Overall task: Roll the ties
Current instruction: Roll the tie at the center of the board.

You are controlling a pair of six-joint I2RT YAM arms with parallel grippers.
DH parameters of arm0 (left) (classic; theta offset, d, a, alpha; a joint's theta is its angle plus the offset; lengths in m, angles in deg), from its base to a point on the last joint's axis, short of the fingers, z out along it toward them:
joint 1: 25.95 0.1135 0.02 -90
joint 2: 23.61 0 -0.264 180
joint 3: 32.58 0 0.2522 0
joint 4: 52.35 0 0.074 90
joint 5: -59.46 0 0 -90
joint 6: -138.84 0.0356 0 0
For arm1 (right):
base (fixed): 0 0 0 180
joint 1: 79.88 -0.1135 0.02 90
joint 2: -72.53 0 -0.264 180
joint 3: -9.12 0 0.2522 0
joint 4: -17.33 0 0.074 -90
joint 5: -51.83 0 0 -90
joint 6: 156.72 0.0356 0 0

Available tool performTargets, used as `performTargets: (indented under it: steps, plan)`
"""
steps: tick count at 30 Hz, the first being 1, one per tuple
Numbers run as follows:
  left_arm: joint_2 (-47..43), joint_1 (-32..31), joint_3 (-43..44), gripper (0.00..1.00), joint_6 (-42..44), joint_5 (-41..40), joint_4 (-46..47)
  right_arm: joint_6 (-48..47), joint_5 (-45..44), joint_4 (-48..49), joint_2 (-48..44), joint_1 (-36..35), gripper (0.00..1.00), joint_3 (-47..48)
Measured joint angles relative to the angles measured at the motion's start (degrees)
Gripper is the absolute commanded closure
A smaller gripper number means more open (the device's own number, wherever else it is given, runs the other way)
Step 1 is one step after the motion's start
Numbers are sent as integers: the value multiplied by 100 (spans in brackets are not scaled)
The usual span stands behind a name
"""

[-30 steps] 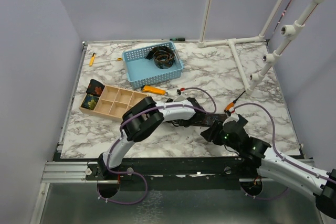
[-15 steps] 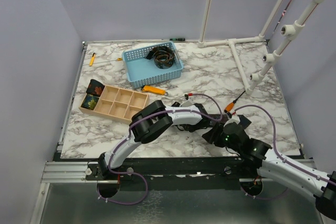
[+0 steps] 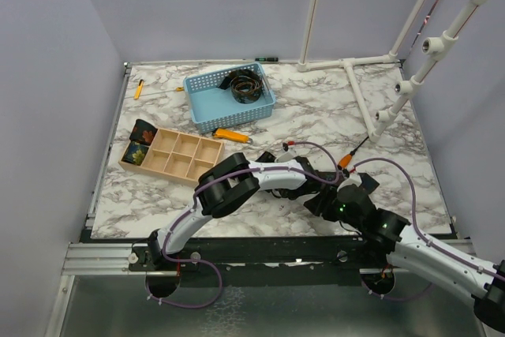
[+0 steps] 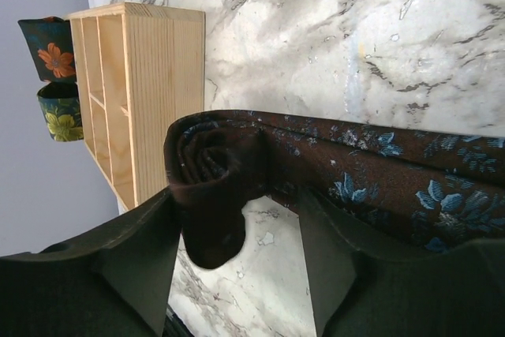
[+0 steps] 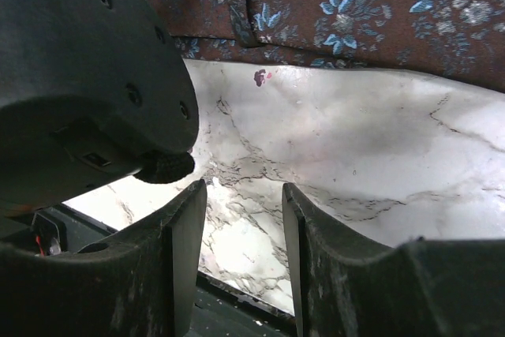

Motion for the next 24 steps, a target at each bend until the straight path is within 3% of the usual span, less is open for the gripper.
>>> performTargets:
  steps: [11, 18, 24]
  plan:
    - [-317, -28, 4, 54, 356, 367, 588, -2, 2, -20, -319, 0, 53, 0]
    - [-273, -195, 184, 40, 424, 402, 658, -4, 11, -22, -507, 0, 53, 0]
    - [-181, -219, 310, 36, 470, 420, 678, -9, 57, -48, -584, 0, 53, 0]
